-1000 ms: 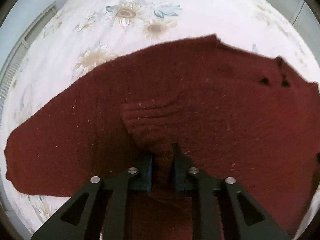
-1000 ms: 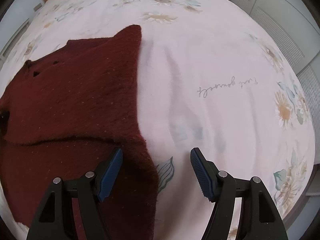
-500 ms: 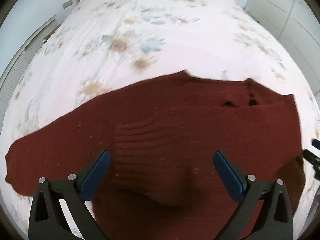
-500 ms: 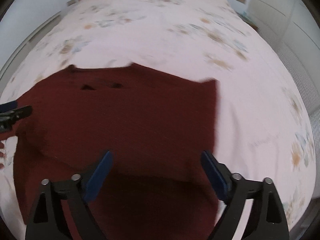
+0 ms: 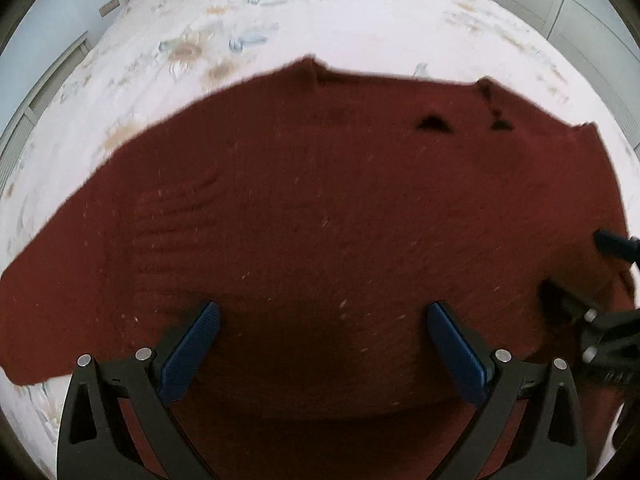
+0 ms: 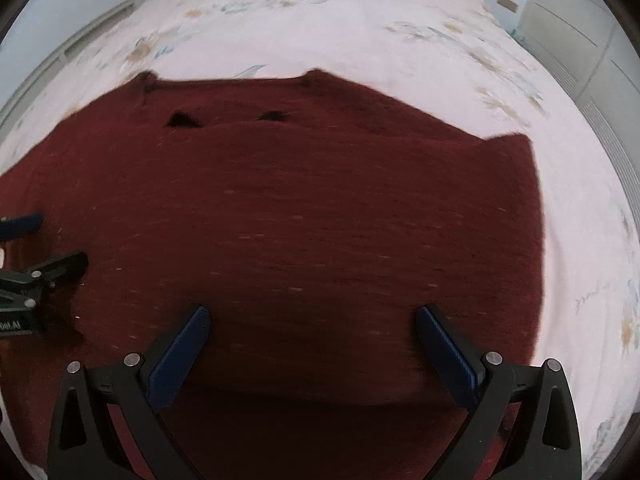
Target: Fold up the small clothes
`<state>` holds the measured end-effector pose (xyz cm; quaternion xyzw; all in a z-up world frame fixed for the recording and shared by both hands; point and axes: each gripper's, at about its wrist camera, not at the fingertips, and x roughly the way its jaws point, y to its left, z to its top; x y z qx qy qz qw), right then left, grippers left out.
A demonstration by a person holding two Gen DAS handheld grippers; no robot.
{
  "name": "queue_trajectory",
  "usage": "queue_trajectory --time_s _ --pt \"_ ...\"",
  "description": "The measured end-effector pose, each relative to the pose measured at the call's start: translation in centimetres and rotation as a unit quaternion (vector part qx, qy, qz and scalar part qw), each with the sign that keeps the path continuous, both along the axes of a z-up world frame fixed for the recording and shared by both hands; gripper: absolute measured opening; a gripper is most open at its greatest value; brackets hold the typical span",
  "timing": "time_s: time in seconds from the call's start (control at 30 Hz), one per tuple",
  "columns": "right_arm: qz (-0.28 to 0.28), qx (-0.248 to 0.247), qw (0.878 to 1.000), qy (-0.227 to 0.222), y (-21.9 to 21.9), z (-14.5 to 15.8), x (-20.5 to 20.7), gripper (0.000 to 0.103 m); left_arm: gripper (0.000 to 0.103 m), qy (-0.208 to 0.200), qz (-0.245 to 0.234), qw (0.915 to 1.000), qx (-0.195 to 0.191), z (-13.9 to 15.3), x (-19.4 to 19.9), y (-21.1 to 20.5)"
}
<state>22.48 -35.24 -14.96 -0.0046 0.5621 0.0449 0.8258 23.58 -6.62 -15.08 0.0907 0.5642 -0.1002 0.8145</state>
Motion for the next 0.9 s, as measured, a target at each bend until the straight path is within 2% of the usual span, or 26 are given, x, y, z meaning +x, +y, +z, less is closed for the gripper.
queue_trajectory --time_s 0.13,0.23,0.63,0.77,0.9 --pt "-0.032 0.0 0.999 0.005 -3.4 -0.5 -0.1 0.102 0.102 -0.007 0.003 1.0 0.001 -0.1 0.0 1.3" --pt "-0.024 0.022 0.999 0.0 -4.4 -0.6 -0.5 0.102 0.102 -0.009 0.007 0.9999 0.001 -0.3 0.1 2.3" --pt "-0.024 0.0 1.0 -0.018 -3.2 -1.9 -1.3 0.102 0.102 -0.008 0.013 0.9999 0.004 -0.9 0.3 2.3" --pt "-0.026 -0.008 0.999 -0.022 -1.8 -1.5 -2.0 0.102 0.102 -0.006 0.017 0.9998 0.004 -0.9 0.3 1.9" --pt "-0.022 -0.015 0.999 -0.031 -1.1 0.2 -3.4 0.102 0.102 0.003 0.018 0.9998 0.0 -1.2 1.1 2.1"
